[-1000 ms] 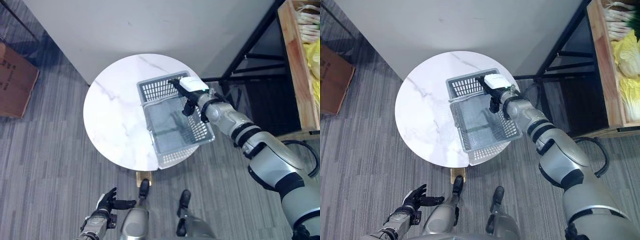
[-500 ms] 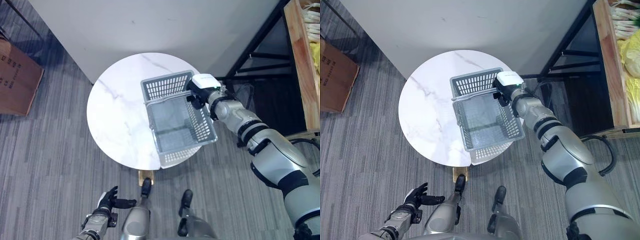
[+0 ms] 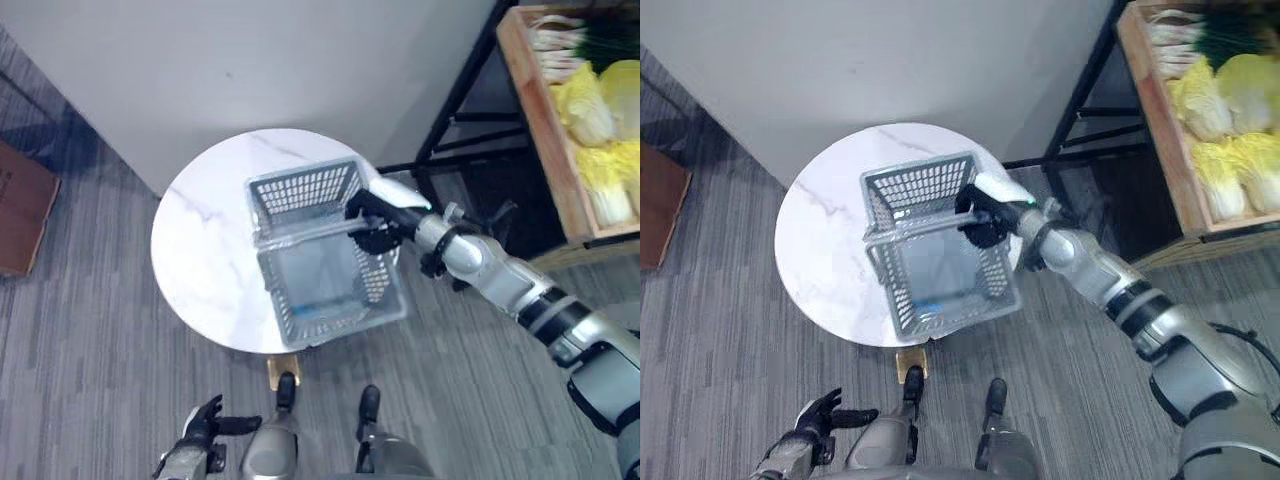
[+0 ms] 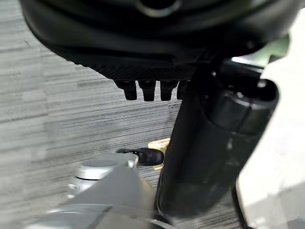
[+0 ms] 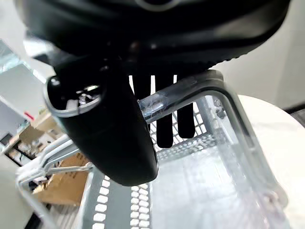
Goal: Get the vegetables into the basket
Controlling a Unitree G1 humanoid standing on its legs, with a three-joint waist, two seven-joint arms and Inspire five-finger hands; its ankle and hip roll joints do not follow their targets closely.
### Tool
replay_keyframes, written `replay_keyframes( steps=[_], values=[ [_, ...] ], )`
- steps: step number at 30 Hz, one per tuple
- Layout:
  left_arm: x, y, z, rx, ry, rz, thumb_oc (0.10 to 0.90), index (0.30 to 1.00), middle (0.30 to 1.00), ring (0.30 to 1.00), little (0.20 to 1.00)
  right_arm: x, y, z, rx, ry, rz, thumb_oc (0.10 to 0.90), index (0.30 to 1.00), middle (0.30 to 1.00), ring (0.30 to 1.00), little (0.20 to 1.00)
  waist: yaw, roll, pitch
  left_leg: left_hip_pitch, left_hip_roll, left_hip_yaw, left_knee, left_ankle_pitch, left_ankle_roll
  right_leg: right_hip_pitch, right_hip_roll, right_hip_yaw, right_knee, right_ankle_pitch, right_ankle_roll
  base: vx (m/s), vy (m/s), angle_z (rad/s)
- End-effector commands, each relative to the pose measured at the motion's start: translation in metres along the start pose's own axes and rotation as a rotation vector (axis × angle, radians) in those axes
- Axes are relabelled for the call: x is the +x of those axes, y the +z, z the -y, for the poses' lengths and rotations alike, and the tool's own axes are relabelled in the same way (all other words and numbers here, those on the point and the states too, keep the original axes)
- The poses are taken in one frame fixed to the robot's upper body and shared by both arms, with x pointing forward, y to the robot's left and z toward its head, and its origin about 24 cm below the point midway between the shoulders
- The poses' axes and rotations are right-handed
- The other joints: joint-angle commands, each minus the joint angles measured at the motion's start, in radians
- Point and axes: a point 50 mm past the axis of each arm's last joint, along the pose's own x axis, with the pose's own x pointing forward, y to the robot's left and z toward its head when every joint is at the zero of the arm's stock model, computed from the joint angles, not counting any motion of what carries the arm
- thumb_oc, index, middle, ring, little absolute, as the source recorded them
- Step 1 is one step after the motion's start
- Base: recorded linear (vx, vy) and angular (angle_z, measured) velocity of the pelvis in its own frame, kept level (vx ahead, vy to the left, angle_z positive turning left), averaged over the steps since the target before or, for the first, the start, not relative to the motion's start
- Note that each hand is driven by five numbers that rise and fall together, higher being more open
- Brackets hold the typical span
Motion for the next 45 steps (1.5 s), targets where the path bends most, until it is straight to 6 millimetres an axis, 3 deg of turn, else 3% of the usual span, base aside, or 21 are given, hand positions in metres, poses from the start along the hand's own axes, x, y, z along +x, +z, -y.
replay_keyframes(
  steps=[1, 6, 12, 17, 23, 25, 27, 28, 29, 31, 32, 33, 34, 35, 40, 43, 45],
  values=[
    [-0.008, -0.033, -0.021, 0.107, 0.021, -0.119, 0.9, 1.0, 1.0, 1.0, 1.0, -0.005, 0.046, 0.05, 0.11, -0.2, 0.287, 0.4, 0.3, 0.3, 0.3, 0.3, -0.016, -0.059, -0.098, 0.028, 0.054, 0.034, 0.001, -0.021, -0.054, -0.014, -0.119, 0.036, -0.001, 0.037, 0.115, 0.02, 0.0, -0.11],
    [-0.011, -0.041, -0.019, 0.099, 0.011, -0.137, 0.9, 1.0, 1.0, 1.0, 1.0, -0.035, 0.044, 0.052, 0.091, -0.213, 0.309, 0.4, 0.3, 0.3, 0.3, 0.3, -0.049, -0.053, -0.118, 0.06, 0.064, 0.063, 0.001, -0.031, -0.056, -0.006, -0.112, 0.057, -0.001, 0.032, 0.115, 0.01, -0.005, -0.12],
    [-0.013, -0.046, -0.018, 0.111, 0.006, -0.145, 0.9, 1.0, 1.0, 1.0, 1.0, -0.067, 0.04, 0.06, -0.157, -0.276, 0.26, 0.4, 0.3, 0.3, 0.3, 0.3, -0.072, -0.044, -0.13, 0.099, 0.071, 0.084, 0.001, -0.044, -0.05, 0.014, -0.108, 0.068, -0.001, 0.023, 0.116, 0.04, -0.006, -0.15],
    [-0.012, -0.043, -0.016, 0.105, 0.002, -0.126, 0.9, 1.0, 1.0, 1.0, 1.0, -0.091, 0.031, 0.056, -0.262, -0.297, 0.204, 0.4, 0.3, 0.3, 0.3, 0.3, -0.1, -0.057, -0.107, 0.082, 0.071, 0.104, 0.147, -0.111, -0.042, 0.028, -0.113, 0.098, 0.029, 0.014, 0.109, 0.01, 0.004, -0.24],
    [-0.01, -0.034, -0.018, 0.105, 0.001, -0.087, 0.9, 1.0, 1.0, 1.0, 1.0, -0.115, 0.013, 0.052, -0.283, -0.312, 0.098, 0.4, 0.3, 0.3, 0.3, 0.3, -0.143, -0.069, -0.078, 0.066, 0.051, 0.139, 0.246, -0.179, -0.014, -0.026, -0.132, 0.155, 0.118, 0.012, 0.128, -0.06, 0.125, -0.24],
    [-0.008, -0.028, -0.02, 0.113, 0.005, -0.066, 0.9, 1.0, 1.0, 1.0, 1.0, -0.123, 0.005, 0.05, -0.286, -0.325, 0.049, 0.4, 0.3, 0.3, 0.3, 0.3, -0.163, -0.073, -0.071, 0.06, 0.032, 0.153, 0.258, -0.191, -0.004, -0.045, -0.147, 0.169, 0.126, 0.041, 0.147, -0.12, 0.199, -0.34],
    [-0.006, -0.018, -0.023, 0.129, 0.015, -0.034, 0.9, 1.0, 1.0, 1.0, 1.0, -0.122, 0.001, 0.047, -0.278, -0.337, 0.035, 0.4, 0.3, 0.3, 0.3, 0.3, -0.191, -0.085, -0.057, 0.051, 0.005, 0.205, 0.252, -0.193, 0.009, -0.097, -0.168, 0.219, 0.101, 0.177, 0.186, -0.19, 0.184, -0.3],
    [-0.006, -0.018, -0.023, 0.129, 0.015, -0.034, 0.9, 1.0, 1.0, 1.0, 1.0, -0.122, 0.001, 0.047, -0.278, -0.337, 0.035, 0.4, 0.3, 0.3, 0.3, 0.3, -0.191, -0.085, -0.058, 0.05, 0.004, 0.206, 0.251, -0.192, 0.009, -0.098, -0.168, 0.22, 0.101, 0.177, 0.186, -0.2, 0.111, -0.81],
    [-0.005, -0.011, -0.025, 0.141, 0.019, -0.006, 0.9, 1.0, 1.0, 1.0, 1.0, -0.118, 0.004, 0.047, -0.282, -0.35, 0.053, 0.4, 0.3, 0.3, 0.3, 0.3, -0.192, -0.078, -0.045, 0.042, 0.018, 0.244, 0.255, -0.192, 0.014, -0.125, -0.168, 0.198, 0.093, 0.183, 0.183, -0.23, 0.113, -0.86],
    [-0.006, -0.011, -0.031, 0.154, 0.027, 0.001, 0.9, 1.0, 1.0, 1.0, 1.0, -0.113, 0.01, 0.047, -0.283, -0.341, 0.085, 0.4, 0.3, 0.3, 0.3, 0.3, -0.171, -0.063, -0.034, 0.046, 0.052, 0.309, 0.249, -0.182, 0.022, -0.118, -0.179, 0.077, 0.141, 0.113, 0.154, -0.23, 0.106, -1.17],
    [-0.006, -0.011, -0.031, 0.154, 0.027, 0.001, 0.9, 1.0, 1.0, 1.0, 1.0, -0.113, 0.01, 0.047, -0.283, -0.341, 0.085, 0.4, 0.3, 0.3, 0.3, 0.3, -0.171, -0.063, -0.034, 0.047, 0.052, 0.309, 0.249, -0.182, 0.022, -0.118, -0.179, 0.077, 0.141, 0.113, 0.154, -0.22, 0.092, -1.97],
    [-0.007, -0.013, -0.036, 0.148, 0.036, -0.002, 0.9, 1.0, 1.0, 1.0, 1.0, -0.109, 0.014, 0.048, -0.294, -0.336, 0.109, 0.4, 0.3, 0.3, 0.3, 0.3, -0.145, -0.051, -0.04, 0.047, 0.065, 0.357, 0.222, -0.155, 0.025, -0.085, -0.193, -0.022, 0.194, 0.059, 0.138, -0.16, 0.065, -1.52],
    [-0.007, -0.013, -0.036, 0.147, 0.037, -0.003, 0.9, 1.0, 1.0, 1.0, 1.0, -0.109, 0.014, 0.048, -0.294, -0.335, 0.11, 0.4, 0.3, 0.3, 0.3, 0.3, -0.145, -0.051, -0.038, 0.051, 0.065, 0.357, 0.22, -0.155, 0.025, -0.083, -0.193, -0.021, 0.196, 0.057, 0.138, -0.17, 0.11, -1.15],
    [-0.009, -0.019, -0.037, 0.132, 0.041, -0.013, 0.9, 1.0, 1.0, 1.0, 1.0, -0.107, 0.014, 0.046, -0.29, -0.338, 0.115, 0.4, 0.3, 0.3, 0.3, 0.3, -0.125, -0.04, -0.059, 0.063, 0.072, 0.389, 0.194, -0.159, 0.017, -0.03, -0.196, -0.065, 0.229, 0.009, 0.143, 0.0, 0.045, -0.89],
    [-0.011, -0.025, -0.034, 0.125, 0.026, -0.031, 0.9, 1.0, 1.0, 1.0, 1.0, -0.104, 0.02, 0.043, -0.283, -0.361, 0.149, 0.4, 0.3, 0.3, 0.3, 0.3, -0.103, -0.051, -0.088, 0.077, 0.089, 0.483, 0.18, -0.135, 0.001, 0.016, -0.185, -0.124, 0.19, -0.006, 0.144, -0.04, -0.064, -0.87],
    [-0.01, -0.026, -0.032, 0.131, 0.015, -0.038, 0.9, 1.0, 1.0, 1.0, 1.0, -0.108, 0.021, 0.042, -0.28, -0.363, 0.147, 0.4, 0.3, 0.3, 0.3, 0.3, -0.111, -0.05, -0.097, 0.088, 0.103, 0.496, 0.176, -0.126, -0.01, 0.012, -0.166, -0.129, 0.168, -0.02, 0.136, 0.05, -0.141, -0.66],
    [-0.009, -0.026, -0.025, 0.132, -0.004, -0.039, 0.9, 1.0, 1.0, 1.0, 1.0, -0.116, 0.017, 0.042, -0.276, -0.364, 0.121, 0.4, 0.3, 0.3, 0.3, 0.3, -0.137, -0.044, -0.107, 0.101, 0.118, 0.511, 0.171, -0.11, -0.027, 0.025, -0.144, -0.126, 0.125, -0.03, 0.129, 0.05, -0.17, -0.13]
  ],
)
